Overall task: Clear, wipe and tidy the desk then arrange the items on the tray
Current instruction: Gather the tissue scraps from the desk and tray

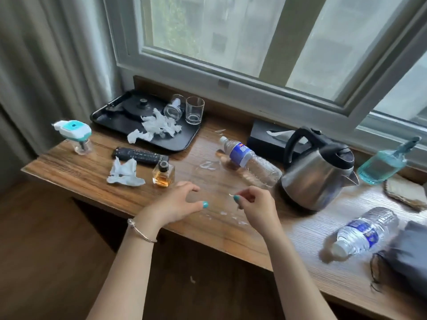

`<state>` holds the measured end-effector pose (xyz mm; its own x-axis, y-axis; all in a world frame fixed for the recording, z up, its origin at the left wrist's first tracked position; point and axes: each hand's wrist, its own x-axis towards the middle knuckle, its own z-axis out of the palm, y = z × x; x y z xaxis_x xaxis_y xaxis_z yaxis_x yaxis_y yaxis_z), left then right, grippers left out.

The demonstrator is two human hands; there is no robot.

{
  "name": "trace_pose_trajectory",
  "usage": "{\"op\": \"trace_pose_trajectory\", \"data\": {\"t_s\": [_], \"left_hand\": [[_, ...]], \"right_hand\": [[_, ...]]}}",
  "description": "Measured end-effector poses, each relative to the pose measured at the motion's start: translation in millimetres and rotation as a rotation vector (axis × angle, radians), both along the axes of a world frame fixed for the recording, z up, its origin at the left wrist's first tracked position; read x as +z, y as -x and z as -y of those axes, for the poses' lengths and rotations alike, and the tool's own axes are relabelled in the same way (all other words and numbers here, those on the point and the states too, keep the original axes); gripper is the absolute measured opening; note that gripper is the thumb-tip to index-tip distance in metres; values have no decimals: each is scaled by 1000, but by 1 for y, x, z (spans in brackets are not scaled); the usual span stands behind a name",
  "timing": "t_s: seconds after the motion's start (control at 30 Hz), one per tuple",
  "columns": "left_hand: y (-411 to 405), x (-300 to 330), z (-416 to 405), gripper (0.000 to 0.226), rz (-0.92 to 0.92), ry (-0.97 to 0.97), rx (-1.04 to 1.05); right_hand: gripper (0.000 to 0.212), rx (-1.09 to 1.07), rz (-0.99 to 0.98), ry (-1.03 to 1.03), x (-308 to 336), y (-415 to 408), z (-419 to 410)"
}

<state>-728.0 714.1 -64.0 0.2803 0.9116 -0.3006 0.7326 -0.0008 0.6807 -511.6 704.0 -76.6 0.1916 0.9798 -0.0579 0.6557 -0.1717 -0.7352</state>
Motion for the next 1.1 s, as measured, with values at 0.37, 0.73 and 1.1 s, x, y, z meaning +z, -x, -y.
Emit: {"op": "trace_pose_trajectory", "data": {"t_s": [0.37, 0.73, 1.1], "left_hand": [[150, -31, -43, 48, 132, -121, 174], [187, -80, -90, 22, -15, -402, 25], [262, 23, -200, 14, 306, -464, -200]], "right_hand": [[16, 189, -83, -75, 13, 126, -71], [13, 249, -94, -136, 7, 188, -140], [19, -36, -57, -108, 15, 257, -169]]}}
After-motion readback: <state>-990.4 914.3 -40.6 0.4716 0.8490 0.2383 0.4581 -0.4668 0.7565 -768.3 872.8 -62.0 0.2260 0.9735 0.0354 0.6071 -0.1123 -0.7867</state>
